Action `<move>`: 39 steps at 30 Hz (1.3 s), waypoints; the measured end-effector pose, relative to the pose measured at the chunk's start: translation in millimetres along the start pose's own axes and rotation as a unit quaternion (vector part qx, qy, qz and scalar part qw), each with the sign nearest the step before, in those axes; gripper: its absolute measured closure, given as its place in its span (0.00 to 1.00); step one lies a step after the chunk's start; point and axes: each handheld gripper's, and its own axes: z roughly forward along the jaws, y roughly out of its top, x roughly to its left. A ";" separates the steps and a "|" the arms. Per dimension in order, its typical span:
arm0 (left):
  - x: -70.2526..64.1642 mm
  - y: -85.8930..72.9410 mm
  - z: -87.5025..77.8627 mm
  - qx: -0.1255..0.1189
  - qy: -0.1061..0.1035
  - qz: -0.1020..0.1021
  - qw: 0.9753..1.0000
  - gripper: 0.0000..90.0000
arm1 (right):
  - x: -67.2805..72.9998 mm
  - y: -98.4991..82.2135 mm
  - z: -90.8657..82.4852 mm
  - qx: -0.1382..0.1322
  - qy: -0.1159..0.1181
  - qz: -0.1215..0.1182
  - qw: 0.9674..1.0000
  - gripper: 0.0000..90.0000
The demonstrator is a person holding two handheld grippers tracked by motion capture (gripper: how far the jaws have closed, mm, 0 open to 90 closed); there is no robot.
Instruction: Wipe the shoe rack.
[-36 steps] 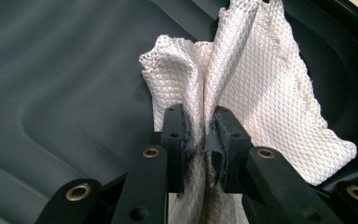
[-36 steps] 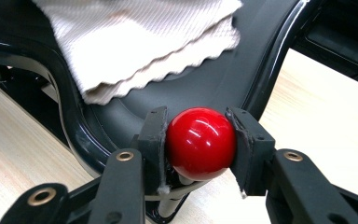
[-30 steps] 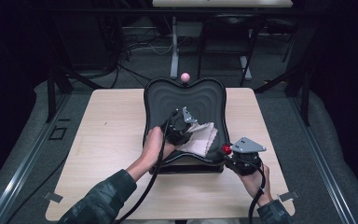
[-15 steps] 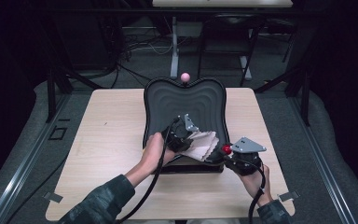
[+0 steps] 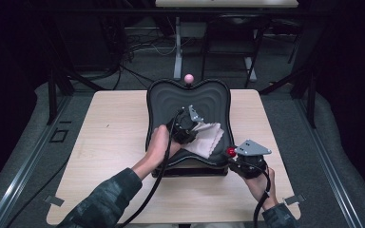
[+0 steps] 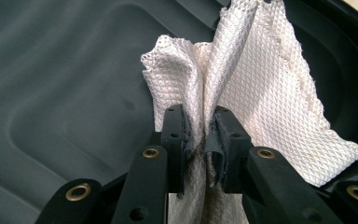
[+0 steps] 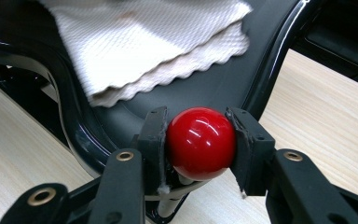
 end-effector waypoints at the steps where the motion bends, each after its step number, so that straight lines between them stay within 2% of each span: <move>1: 1.8 2.3 0.3 0.001 0.006 0.003 1.000 0.84 | 0.2 0.0 0.2 -0.001 0.000 0.000 1.000 0.67; 10: 18.9 19.7 4.5 0.001 0.025 -0.010 1.000 0.84 | 0.0 0.1 -0.3 0.002 -0.001 -0.002 1.000 0.67; 17: 25.3 29.5 7.5 -0.004 0.036 -0.016 0.999 0.84 | 0.0 0.1 -0.2 0.001 -0.001 -0.002 1.000 0.67; 20: 30.3 35.5 8.6 -0.005 0.048 -0.016 0.999 0.84 | -0.1 0.0 0.0 0.000 -0.002 -0.003 1.000 0.67; 23: 38.8 41.0 9.9 -0.010 0.046 -0.033 0.998 0.84 | -0.1 0.0 0.0 0.000 -0.002 -0.003 1.000 0.67; 26: 44.6 47.4 11.3 -0.009 0.054 -0.041 0.998 0.83 | -0.1 0.0 -0.2 0.001 -0.001 -0.002 1.000 0.67; 32: 50.8 58.6 14.6 -0.011 0.064 -0.048 0.997 0.84 | -0.1 -0.3 0.5 -0.003 -0.001 -0.002 1.000 0.67; 37: 57.6 65.9 16.8 -0.013 0.066 -0.063 0.996 0.84 | 0.0 -0.3 0.5 -0.003 -0.001 -0.001 1.000 0.67; 39: 59.1 69.3 17.1 -0.011 0.070 -0.062 0.996 0.83 | 0.0 -0.3 0.4 -0.003 0.000 -0.002 1.000 0.67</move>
